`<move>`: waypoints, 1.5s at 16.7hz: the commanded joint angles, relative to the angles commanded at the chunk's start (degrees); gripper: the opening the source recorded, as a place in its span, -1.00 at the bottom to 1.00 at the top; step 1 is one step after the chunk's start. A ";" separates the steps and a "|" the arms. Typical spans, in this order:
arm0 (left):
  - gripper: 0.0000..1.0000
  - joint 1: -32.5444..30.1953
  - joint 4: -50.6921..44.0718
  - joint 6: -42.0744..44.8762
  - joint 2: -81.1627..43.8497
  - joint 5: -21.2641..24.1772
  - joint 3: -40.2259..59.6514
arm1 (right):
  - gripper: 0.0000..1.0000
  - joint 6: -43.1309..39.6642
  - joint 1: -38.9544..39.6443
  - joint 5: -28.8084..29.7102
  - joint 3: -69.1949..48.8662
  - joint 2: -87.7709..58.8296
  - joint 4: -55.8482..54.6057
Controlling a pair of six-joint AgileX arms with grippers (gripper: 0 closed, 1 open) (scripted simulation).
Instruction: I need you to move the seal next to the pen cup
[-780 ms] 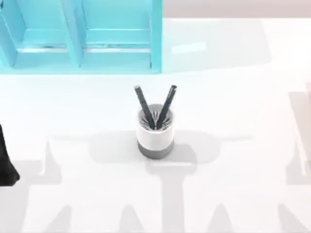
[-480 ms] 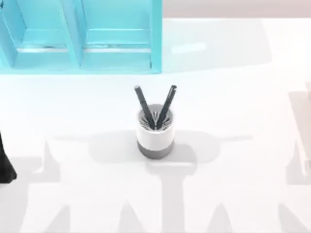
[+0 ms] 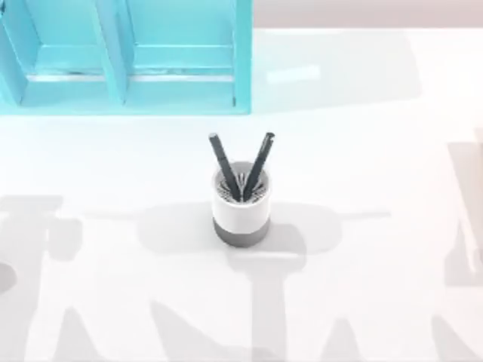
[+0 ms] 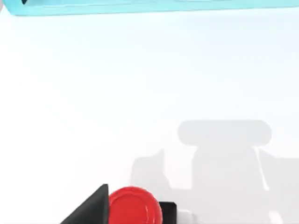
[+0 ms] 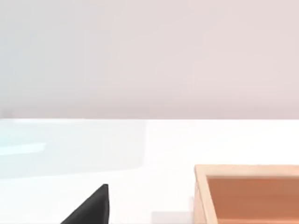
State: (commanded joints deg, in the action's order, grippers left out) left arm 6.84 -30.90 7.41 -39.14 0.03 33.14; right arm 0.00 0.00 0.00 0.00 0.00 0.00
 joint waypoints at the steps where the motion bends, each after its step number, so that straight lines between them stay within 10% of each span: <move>1: 1.00 0.91 -4.32 0.98 -6.16 0.00 4.31 | 1.00 0.00 0.00 0.00 0.00 0.00 0.00; 13: 1.00 9.03 -40.79 9.68 -54.57 -0.03 43.28 | 1.00 0.00 0.00 0.00 0.00 0.00 0.00; 25: 1.00 9.32 -32.36 9.99 -58.16 -0.01 37.49 | 1.00 0.00 0.00 0.00 0.00 0.00 0.00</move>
State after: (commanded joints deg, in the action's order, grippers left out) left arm 16.16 -63.26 17.40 -97.30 0.02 70.63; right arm 0.00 0.00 0.00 0.00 0.00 0.00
